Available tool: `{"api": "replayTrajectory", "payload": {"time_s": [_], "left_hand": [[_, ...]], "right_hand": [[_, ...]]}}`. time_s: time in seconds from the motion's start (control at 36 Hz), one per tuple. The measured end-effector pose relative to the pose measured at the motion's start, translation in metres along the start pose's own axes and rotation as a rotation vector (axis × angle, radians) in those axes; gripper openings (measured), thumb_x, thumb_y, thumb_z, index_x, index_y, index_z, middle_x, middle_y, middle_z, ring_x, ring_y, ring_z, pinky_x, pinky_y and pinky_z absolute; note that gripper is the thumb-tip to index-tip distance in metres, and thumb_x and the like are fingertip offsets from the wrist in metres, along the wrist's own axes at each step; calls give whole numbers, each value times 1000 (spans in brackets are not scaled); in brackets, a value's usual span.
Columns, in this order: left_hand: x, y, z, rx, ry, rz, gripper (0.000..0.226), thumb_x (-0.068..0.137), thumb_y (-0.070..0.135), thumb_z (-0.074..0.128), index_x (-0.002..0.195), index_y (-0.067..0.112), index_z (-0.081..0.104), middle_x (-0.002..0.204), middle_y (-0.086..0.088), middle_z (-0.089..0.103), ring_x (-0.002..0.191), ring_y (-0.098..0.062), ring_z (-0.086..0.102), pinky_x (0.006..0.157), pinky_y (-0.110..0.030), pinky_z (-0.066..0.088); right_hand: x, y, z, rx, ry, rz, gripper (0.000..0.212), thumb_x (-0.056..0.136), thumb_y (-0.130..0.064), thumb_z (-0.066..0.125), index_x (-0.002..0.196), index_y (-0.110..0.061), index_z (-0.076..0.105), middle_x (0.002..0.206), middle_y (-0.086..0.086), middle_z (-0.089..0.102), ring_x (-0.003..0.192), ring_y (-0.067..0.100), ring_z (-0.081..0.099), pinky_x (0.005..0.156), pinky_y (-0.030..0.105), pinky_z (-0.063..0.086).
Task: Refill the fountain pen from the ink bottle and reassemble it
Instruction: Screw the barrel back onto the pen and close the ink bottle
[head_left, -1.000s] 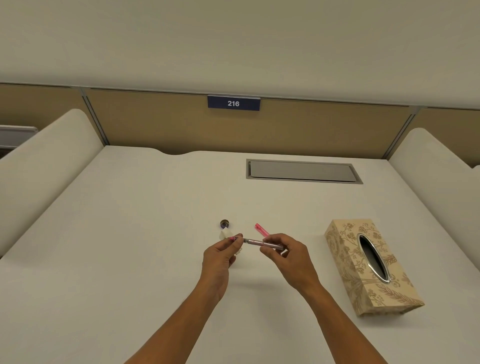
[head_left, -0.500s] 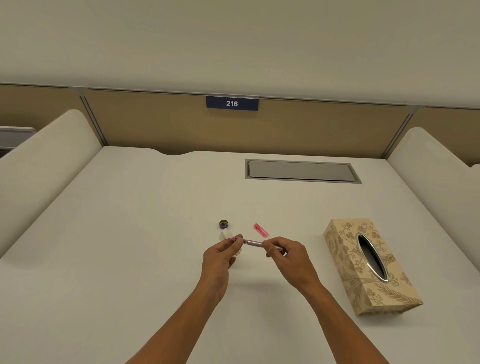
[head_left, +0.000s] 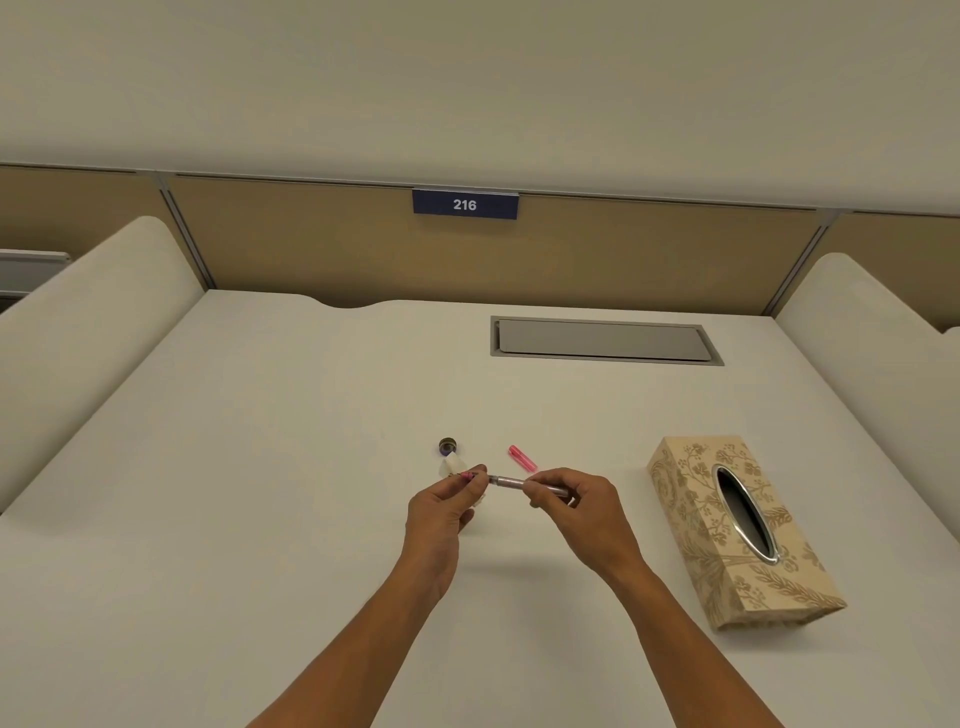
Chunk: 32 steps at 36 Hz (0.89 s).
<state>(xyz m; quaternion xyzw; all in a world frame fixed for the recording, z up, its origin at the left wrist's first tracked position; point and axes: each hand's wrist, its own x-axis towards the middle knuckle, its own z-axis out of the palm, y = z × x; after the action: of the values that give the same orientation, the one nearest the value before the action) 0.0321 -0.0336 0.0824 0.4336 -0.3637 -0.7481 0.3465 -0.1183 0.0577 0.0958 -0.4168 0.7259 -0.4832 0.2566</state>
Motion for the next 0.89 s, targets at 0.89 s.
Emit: {"api": "replayTrajectory", "payload": {"time_s": [0.89], "left_hand": [[1,1,0,9,-58,29,17,85,12,72,101,8,77,114,7,74,97,-9,59,79,-24,42]], "right_hand": [[-1,-2,3,-6,-10,-6,17,93,-32,67,81,-25,78,69,-9,71,61,-2,55,58,10,39]]}}
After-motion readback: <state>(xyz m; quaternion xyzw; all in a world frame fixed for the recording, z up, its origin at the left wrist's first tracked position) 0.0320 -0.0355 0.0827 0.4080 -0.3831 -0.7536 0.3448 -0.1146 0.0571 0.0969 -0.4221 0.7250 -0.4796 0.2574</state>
